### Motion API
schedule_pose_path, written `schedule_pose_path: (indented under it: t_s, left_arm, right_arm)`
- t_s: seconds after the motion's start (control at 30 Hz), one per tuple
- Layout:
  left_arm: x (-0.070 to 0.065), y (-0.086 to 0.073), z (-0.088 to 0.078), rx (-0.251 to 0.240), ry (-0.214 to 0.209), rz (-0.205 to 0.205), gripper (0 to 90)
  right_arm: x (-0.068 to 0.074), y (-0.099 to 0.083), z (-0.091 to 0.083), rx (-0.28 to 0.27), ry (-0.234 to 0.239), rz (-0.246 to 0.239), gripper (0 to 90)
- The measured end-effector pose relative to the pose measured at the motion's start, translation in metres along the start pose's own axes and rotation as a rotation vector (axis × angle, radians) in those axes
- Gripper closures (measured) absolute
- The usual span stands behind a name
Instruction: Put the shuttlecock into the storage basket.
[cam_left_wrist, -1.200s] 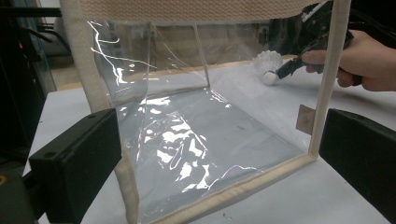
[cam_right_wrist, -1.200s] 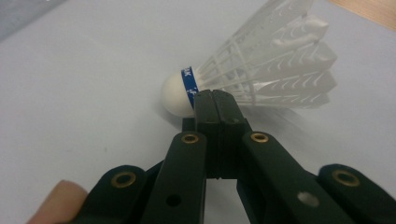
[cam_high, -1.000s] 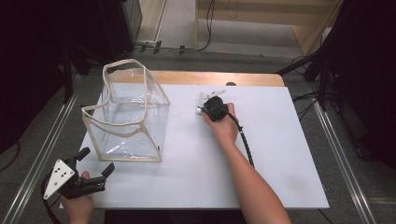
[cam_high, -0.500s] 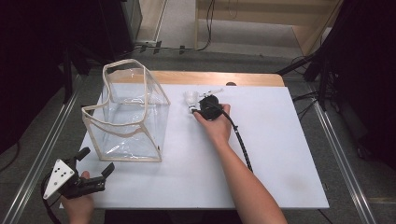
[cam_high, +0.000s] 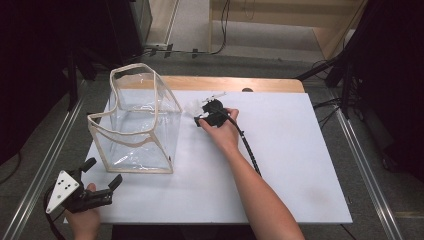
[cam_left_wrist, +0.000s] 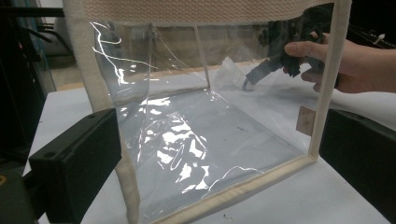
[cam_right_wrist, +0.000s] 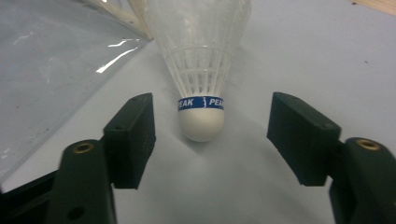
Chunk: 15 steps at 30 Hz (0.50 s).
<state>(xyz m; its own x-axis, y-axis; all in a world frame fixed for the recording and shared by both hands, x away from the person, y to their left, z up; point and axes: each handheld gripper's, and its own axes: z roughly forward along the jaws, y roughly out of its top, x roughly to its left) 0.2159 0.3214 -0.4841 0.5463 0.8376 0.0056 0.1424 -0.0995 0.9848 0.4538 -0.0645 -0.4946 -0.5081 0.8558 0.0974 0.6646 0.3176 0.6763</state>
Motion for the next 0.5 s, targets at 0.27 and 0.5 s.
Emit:
schedule_pose_path:
  t_s: [0.27, 0.5]
  left_arm:
    - [0.000, 0.000, 0.000, 0.000, 0.000, 0.000, 0.0]
    - [0.000, 0.000, 0.000, -0.002, 0.000, -0.001, 0.0]
  right_arm:
    - [0.010, 0.001, 0.009, 0.045, 0.021, -0.087, 55.8]
    - [0.014, 0.000, 0.012, 0.050, -0.004, -0.132, 62.9]
